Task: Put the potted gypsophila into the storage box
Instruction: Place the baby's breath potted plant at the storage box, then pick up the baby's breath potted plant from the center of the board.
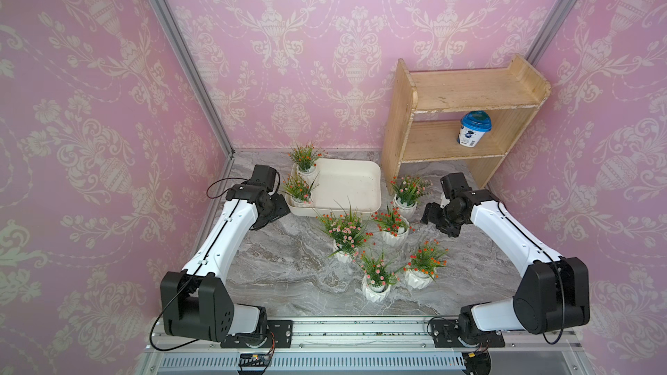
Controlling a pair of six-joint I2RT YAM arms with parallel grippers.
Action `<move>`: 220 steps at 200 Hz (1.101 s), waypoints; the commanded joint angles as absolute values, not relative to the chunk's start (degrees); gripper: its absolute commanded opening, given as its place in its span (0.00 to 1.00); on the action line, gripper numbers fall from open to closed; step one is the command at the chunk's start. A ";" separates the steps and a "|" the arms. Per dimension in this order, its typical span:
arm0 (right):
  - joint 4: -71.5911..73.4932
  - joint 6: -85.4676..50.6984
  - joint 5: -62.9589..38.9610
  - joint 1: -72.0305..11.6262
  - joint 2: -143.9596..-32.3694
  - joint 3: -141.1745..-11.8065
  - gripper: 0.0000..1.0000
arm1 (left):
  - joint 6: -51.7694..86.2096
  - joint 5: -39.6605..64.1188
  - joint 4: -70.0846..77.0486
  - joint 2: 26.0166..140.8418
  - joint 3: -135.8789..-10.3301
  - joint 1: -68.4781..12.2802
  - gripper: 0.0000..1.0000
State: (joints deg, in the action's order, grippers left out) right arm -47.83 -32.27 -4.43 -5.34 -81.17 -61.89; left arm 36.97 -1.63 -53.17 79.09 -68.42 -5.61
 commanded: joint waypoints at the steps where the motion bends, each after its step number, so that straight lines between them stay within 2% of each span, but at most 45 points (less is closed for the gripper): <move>1: -49.04 -32.55 -2.16 -3.56 -80.60 -63.09 0.76 | 36.62 -0.23 -52.99 78.57 -67.70 -4.74 0.76; 61: -47.77 -33.06 -5.50 -2.53 -82.57 -62.55 0.76 | 36.83 0.09 -52.37 78.66 -67.07 -4.28 0.76; 103: -46.43 -33.65 -5.78 -9.15 -84.82 -63.01 0.74 | 37.22 0.52 -52.21 78.93 -67.02 -4.21 0.76; 220: -43.53 -36.54 -7.34 -14.03 -85.71 -61.31 0.67 | 37.13 0.54 -52.61 78.83 -67.32 -4.21 0.77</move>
